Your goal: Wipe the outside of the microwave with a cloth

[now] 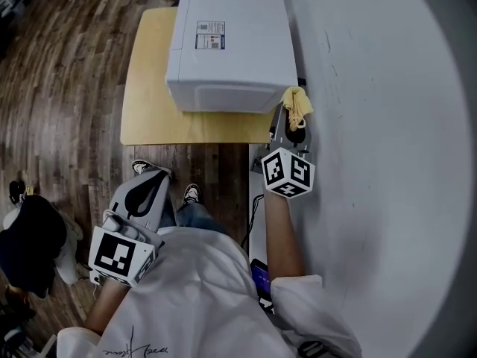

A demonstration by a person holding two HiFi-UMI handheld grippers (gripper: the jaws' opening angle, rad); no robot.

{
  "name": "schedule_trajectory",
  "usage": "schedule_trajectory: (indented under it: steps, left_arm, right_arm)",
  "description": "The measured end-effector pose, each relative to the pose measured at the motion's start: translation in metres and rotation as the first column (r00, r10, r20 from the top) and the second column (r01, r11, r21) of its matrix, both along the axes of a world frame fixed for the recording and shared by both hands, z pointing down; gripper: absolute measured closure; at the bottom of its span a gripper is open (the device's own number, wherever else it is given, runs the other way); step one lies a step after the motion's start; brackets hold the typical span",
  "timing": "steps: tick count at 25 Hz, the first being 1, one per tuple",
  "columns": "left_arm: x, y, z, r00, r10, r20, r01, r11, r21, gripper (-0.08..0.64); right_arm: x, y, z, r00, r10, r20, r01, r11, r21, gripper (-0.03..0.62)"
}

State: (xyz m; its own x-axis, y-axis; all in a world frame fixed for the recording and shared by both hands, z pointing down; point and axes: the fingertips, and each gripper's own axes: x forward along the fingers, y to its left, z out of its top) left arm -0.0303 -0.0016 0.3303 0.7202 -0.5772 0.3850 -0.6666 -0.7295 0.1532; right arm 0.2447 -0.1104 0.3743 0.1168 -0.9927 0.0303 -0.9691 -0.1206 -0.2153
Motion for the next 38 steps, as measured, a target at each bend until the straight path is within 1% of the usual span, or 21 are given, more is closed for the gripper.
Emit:
schedule_trajectory:
  steps: [4, 7, 10, 13, 27, 33, 38]
  left_arm:
    - [-0.004, -0.001, 0.006, 1.0, -0.018, -0.006, 0.018, 1.0, -0.02, 0.569]
    - [-0.008, 0.003, 0.01, 1.0, -0.023, 0.0, 0.023, 0.999, -0.032, 0.569]
    - [-0.016, 0.005, 0.018, 1.0, -0.024, 0.016, 0.024, 0.999, -0.048, 0.569]
    - [-0.021, 0.002, 0.019, 0.999, -0.035, 0.014, 0.036, 0.998, -0.056, 0.569]
    - [-0.03, -0.006, 0.019, 1.0, -0.026, 0.011, 0.026, 0.998, -0.051, 0.569]
    - [-0.031, -0.008, 0.02, 1.0, -0.028, 0.008, 0.029, 0.998, -0.051, 0.569]
    - [-0.03, -0.011, 0.019, 0.998, -0.038, 0.041, 0.039, 0.999, -0.007, 0.569]
  right_arm:
    - [0.003, -0.008, 0.003, 0.999, 0.032, -0.032, -0.032, 0.999, -0.007, 0.486]
    - [0.002, -0.013, 0.003, 0.998, 0.035, -0.051, -0.036, 0.999, -0.012, 0.486]
    - [-0.003, -0.017, 0.004, 0.998, 0.038, -0.046, -0.038, 0.999, -0.008, 0.486]
    - [-0.009, -0.019, 0.005, 0.999, 0.038, -0.036, -0.038, 0.999, -0.004, 0.486]
    - [-0.029, -0.022, 0.011, 0.999, 0.014, -0.03, -0.014, 1.0, -0.018, 0.485]
    - [-0.038, -0.023, 0.012, 0.999, -0.017, -0.034, 0.016, 1.0, -0.02, 0.483]
    - [-0.047, -0.024, 0.014, 0.998, -0.053, -0.028, 0.052, 0.998, -0.025, 0.482]
